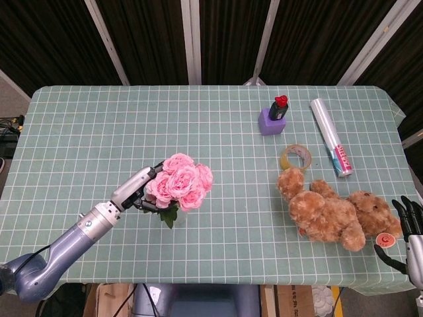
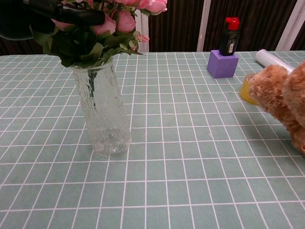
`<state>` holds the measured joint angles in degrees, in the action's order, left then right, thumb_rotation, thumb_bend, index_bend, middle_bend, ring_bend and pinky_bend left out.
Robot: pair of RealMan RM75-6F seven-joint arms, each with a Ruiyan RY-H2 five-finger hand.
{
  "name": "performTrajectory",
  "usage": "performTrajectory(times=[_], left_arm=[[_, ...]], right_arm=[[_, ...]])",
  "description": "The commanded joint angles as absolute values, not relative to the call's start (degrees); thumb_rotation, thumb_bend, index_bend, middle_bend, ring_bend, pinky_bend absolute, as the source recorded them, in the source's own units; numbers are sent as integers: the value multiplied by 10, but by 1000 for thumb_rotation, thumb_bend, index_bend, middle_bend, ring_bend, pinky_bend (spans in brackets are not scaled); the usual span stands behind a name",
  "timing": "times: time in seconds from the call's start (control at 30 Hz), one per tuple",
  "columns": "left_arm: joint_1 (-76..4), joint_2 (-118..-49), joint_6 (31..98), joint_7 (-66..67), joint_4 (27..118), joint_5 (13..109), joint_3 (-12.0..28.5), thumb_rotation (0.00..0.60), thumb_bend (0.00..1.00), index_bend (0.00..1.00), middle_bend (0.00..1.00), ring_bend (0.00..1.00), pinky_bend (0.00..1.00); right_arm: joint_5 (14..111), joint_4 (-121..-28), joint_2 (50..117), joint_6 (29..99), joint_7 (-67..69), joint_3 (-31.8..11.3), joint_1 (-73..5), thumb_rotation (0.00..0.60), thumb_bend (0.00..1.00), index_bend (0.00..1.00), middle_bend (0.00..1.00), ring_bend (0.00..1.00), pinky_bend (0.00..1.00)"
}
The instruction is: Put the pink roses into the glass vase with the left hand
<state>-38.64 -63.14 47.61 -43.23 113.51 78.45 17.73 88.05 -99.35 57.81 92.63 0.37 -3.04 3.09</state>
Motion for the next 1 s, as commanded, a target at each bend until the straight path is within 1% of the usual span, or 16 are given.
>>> performTrajectory(times=[0.03, 0.1, 0.23, 0.3, 0.4, 0.43, 0.47, 0.57, 0.63, 0.7, 0.77, 0.83, 0.9, 1.0], left_arm=[[-381, -610, 472, -456, 1128, 813, 166, 600, 347, 122, 63, 0, 64], [-379, -592, 465, -472, 1126, 834, 157, 600, 295, 82, 31, 0, 25], [-371, -556, 466, -485, 1125, 857, 148, 600, 251, 59, 16, 0, 0], [-356, -525, 492, -454, 1119, 871, 146, 600, 242, 71, 17, 0, 0], [-330, -501, 542, -379, 1119, 873, 148, 600, 242, 81, 21, 0, 0], [-311, -486, 575, -310, 1123, 871, 147, 600, 242, 84, 23, 0, 0], [-299, -477, 594, -259, 1128, 868, 146, 600, 242, 90, 26, 0, 0], [-253, -455, 668, -50, 1164, 839, 138, 600, 243, 99, 34, 0, 0], [-210, -456, 744, 110, 1198, 816, 126, 600, 244, 99, 38, 0, 0], [-166, -477, 822, 241, 1223, 804, 108, 600, 244, 99, 41, 0, 0], [-133, -508, 882, 307, 1226, 807, 91, 600, 245, 99, 42, 0, 0], [-101, -543, 924, 325, 1213, 812, 70, 600, 246, 100, 42, 0, 0], [-79, -564, 941, 305, 1196, 805, 55, 600, 245, 101, 41, 0, 0], [-56, -575, 932, 242, 1174, 779, 36, 600, 246, 95, 39, 0, 0]], right_arm=[[882, -993, 577, 927, 6, -30, 32, 600, 221, 97, 53, 0, 0], [883, -993, 577, 928, 7, -30, 32, 600, 221, 97, 53, 0, 0], [886, -994, 576, 931, 9, -29, 33, 600, 221, 97, 53, 0, 0], [887, -994, 575, 933, 11, -29, 34, 600, 221, 97, 53, 0, 0], [886, -993, 575, 933, 13, -29, 35, 600, 221, 97, 53, 0, 0], [886, -993, 574, 933, 14, -29, 35, 600, 221, 97, 53, 0, 0], [887, -993, 574, 933, 14, -29, 35, 600, 221, 97, 53, 0, 0], [887, -993, 575, 932, 13, -29, 34, 600, 221, 97, 54, 0, 0], [889, -994, 575, 932, 12, -28, 34, 600, 221, 97, 54, 0, 0], [891, -995, 575, 932, 11, -28, 34, 600, 221, 97, 53, 0, 0], [893, -994, 576, 932, 10, -28, 33, 600, 221, 96, 53, 0, 0], [897, -993, 577, 931, 11, -27, 32, 600, 221, 97, 53, 0, 0], [900, -991, 578, 930, 11, -26, 31, 600, 221, 97, 53, 0, 0], [905, -989, 579, 929, 8, -24, 30, 600, 220, 97, 53, 0, 0]])
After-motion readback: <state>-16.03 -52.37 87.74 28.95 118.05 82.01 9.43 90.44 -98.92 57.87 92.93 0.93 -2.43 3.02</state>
